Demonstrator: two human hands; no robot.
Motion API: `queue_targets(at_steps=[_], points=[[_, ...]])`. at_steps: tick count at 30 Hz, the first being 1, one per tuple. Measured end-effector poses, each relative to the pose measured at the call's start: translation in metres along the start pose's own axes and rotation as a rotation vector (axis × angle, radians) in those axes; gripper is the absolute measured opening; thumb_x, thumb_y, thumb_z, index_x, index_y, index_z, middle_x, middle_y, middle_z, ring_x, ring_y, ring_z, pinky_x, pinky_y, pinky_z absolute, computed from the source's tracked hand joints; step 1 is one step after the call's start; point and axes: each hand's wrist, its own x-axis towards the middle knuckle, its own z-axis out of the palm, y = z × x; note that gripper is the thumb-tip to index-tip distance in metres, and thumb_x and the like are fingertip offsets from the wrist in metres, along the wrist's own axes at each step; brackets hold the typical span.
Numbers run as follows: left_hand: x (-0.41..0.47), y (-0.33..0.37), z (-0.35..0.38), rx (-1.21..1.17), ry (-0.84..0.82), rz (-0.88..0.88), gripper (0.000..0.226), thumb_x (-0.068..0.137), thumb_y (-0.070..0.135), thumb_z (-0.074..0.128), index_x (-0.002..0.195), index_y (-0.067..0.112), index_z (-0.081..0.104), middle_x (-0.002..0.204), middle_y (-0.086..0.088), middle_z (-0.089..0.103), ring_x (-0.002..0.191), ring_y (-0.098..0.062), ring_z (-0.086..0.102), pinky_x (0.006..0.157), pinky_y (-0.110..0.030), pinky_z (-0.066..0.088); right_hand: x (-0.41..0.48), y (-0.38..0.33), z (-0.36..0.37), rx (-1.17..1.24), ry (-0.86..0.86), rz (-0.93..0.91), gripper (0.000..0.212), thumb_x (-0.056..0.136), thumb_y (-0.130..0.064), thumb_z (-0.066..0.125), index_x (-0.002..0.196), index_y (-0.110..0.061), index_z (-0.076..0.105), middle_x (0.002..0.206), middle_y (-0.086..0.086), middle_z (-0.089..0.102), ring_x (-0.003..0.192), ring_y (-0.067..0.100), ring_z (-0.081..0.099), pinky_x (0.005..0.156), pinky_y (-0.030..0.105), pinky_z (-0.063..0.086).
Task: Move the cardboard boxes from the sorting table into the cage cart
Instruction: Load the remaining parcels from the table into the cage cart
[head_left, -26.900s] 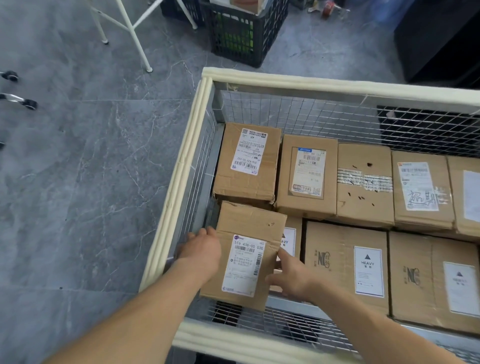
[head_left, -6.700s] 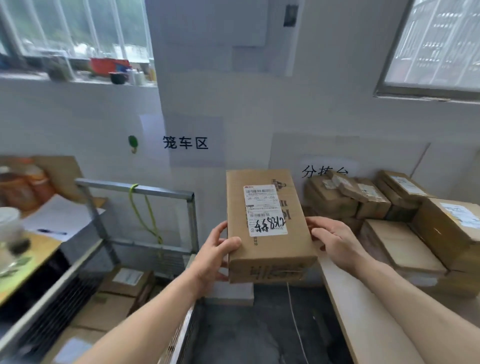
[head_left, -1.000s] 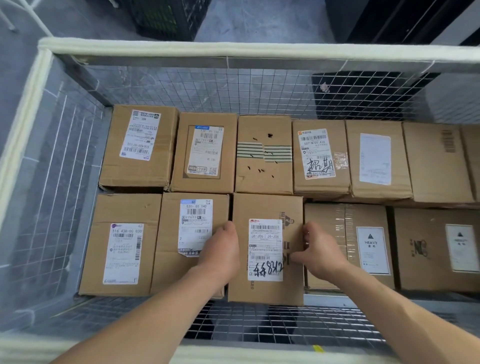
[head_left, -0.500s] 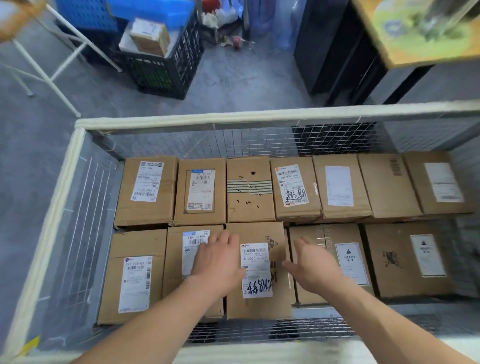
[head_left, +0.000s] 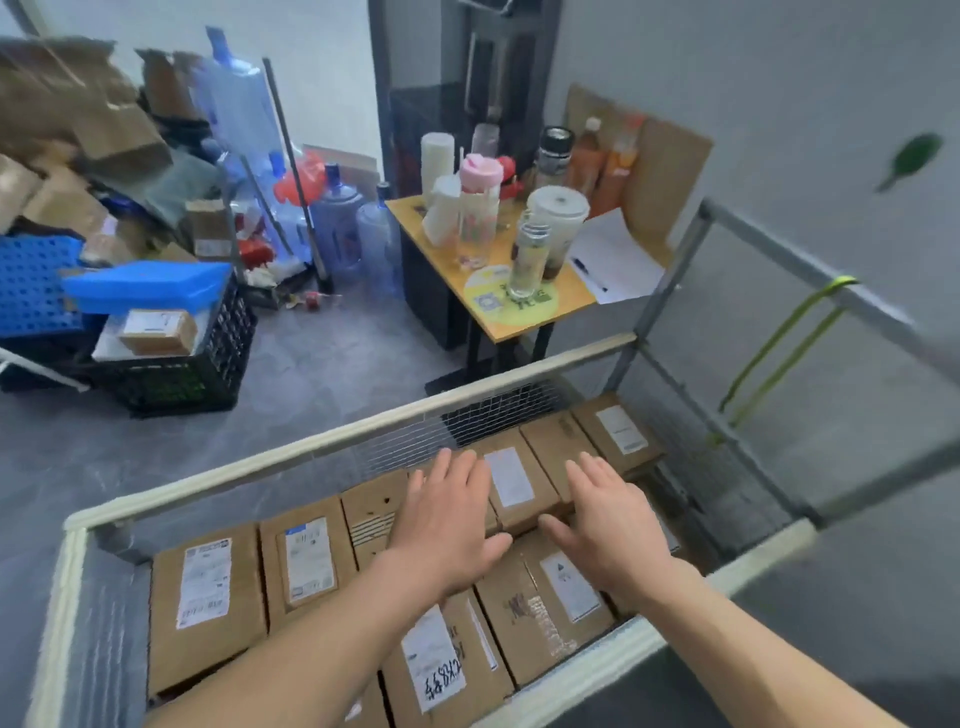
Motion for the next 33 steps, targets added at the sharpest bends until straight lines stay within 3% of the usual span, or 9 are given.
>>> queue_targets(at_steps=[6, 9, 13, 17, 24, 33], points=[[0.004, 0.082, -0.076, 0.041, 0.112, 0.28, 0.08, 0.092, 0.062, 0.052, 0.153, 0.017, 0.025, 0.161, -0.001, 0.024, 0.15, -0.026, 0.016, 0.119, -0.046, 0.023, -0.064, 0.049, -0.091, -0.022, 0.125, 0.217, 0.073, 0.094, -0.061, 0.049, 0.148, -0.014, 0.039, 0.159, 0.006, 0.037, 0.148, 0.025, 0.03, 0.111, 0.042, 0.04], [0.0, 0.13, -0.098, 0.059, 0.148, 0.392, 0.079, 0.093, 0.062, 0.051, 0.152, 0.017, 0.027, 0.16, -0.002, 0.027, 0.15, -0.026, 0.019, 0.118, -0.045, 0.025, -0.104, 0.076, -0.123, -0.032, 0.179, 0.312, 0.079, 0.094, -0.064, 0.046, 0.153, -0.014, 0.034, 0.162, 0.006, 0.032, 0.151, 0.023, 0.026, 0.115, 0.042, 0.036], [-0.009, 0.197, -0.114, 0.078, 0.193, 0.515, 0.079, 0.092, 0.064, 0.052, 0.151, 0.017, 0.03, 0.159, -0.001, 0.03, 0.149, -0.025, 0.021, 0.117, -0.045, 0.03, -0.162, 0.112, -0.159, -0.049, 0.219, 0.439, 0.092, 0.083, -0.074, 0.026, 0.151, -0.013, 0.037, 0.161, 0.007, 0.034, 0.151, 0.024, 0.027, 0.114, 0.041, 0.037], [-0.023, 0.269, -0.122, 0.086, 0.22, 0.616, 0.079, 0.091, 0.065, 0.051, 0.15, 0.017, 0.032, 0.157, 0.0, 0.032, 0.147, -0.025, 0.024, 0.115, -0.044, 0.032, -0.226, 0.157, -0.18, -0.056, 0.259, 0.541, 0.078, 0.094, -0.064, 0.047, 0.152, -0.014, 0.034, 0.158, 0.005, 0.036, 0.149, 0.022, 0.026, 0.113, 0.04, 0.036], [-0.061, 0.399, -0.121, 0.083, 0.239, 0.768, 0.078, 0.087, 0.065, 0.053, 0.146, 0.018, 0.034, 0.155, 0.001, 0.033, 0.144, -0.022, 0.026, 0.11, -0.041, 0.036, -0.344, 0.226, -0.203, -0.07, 0.296, 0.727, 0.081, 0.092, -0.066, 0.048, 0.153, -0.015, 0.033, 0.154, 0.002, 0.041, 0.146, 0.022, 0.032, 0.109, 0.04, 0.039], [-0.121, 0.539, -0.102, 0.097, 0.195, 0.949, 0.077, 0.087, 0.063, 0.055, 0.145, 0.017, 0.036, 0.151, 0.0, 0.038, 0.14, -0.022, 0.031, 0.109, -0.042, 0.037, -0.487, 0.296, -0.215, -0.016, 0.36, 0.948, 0.084, 0.094, -0.066, 0.048, 0.158, -0.017, 0.025, 0.164, 0.001, 0.028, 0.154, 0.021, 0.019, 0.119, 0.044, 0.028]])
